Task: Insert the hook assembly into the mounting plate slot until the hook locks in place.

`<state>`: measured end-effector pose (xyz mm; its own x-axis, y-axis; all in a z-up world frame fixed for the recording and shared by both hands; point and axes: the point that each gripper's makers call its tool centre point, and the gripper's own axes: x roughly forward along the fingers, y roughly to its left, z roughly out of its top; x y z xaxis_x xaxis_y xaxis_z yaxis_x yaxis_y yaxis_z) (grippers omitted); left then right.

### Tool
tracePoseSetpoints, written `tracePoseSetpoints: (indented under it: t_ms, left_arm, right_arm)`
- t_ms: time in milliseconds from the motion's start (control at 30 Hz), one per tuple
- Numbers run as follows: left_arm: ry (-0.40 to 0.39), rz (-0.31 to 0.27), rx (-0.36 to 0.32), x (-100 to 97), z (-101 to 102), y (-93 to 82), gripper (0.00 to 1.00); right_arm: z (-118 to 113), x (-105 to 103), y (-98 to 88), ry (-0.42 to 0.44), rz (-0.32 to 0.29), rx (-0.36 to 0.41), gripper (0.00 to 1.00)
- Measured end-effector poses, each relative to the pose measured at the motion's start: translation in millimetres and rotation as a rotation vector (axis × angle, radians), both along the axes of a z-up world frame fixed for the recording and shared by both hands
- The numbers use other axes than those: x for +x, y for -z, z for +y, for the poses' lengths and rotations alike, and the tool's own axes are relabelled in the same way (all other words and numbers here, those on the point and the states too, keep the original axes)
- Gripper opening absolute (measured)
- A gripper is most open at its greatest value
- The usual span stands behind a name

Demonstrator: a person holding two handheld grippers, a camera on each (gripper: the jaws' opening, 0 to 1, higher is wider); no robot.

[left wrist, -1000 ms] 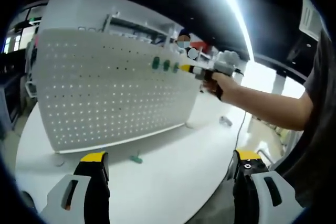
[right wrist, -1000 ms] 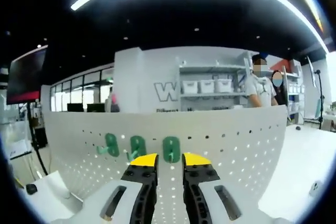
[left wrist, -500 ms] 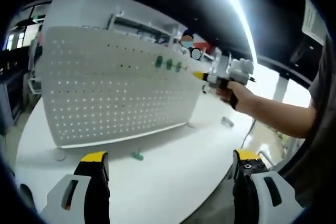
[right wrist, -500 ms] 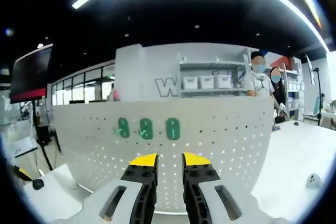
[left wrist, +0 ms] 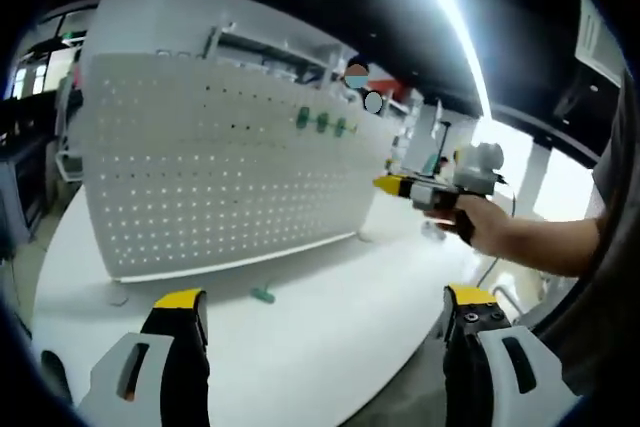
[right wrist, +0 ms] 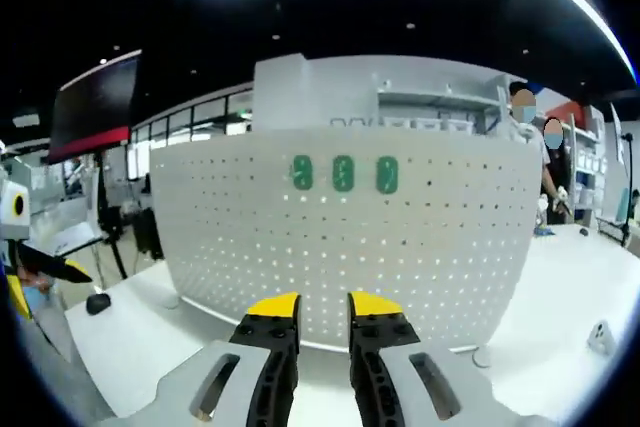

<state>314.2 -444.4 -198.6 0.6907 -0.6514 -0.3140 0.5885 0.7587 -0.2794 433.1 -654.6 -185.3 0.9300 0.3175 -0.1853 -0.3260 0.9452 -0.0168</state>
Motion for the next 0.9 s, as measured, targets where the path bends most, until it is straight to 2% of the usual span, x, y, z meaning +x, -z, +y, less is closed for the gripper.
tracePoseSetpoints:
  t_ms: [500,667,767,900]
  left_arm:
    - [0.002,0.009,0.005,-2.5,5,6.4,0.99]
    - [0.008,0.038,-0.005,-4.1,5,13.3,1.0]
    - [0.009,0.053,0.001,-5.3,6,18.2,1.0]
    - [0.011,0.081,0.004,-6.9,7,26.2,1.0]
  right_arm:
    - [41,-43,41.1,-0.096,0.081,-0.016,0.16]
    - [47,-56,53.8,-0.107,0.115,-0.02,0.17]
    - [49,-69,65.5,-0.125,0.134,-0.067,0.18]
    - [55,-86,85.2,-0.154,0.19,-0.072,0.18]
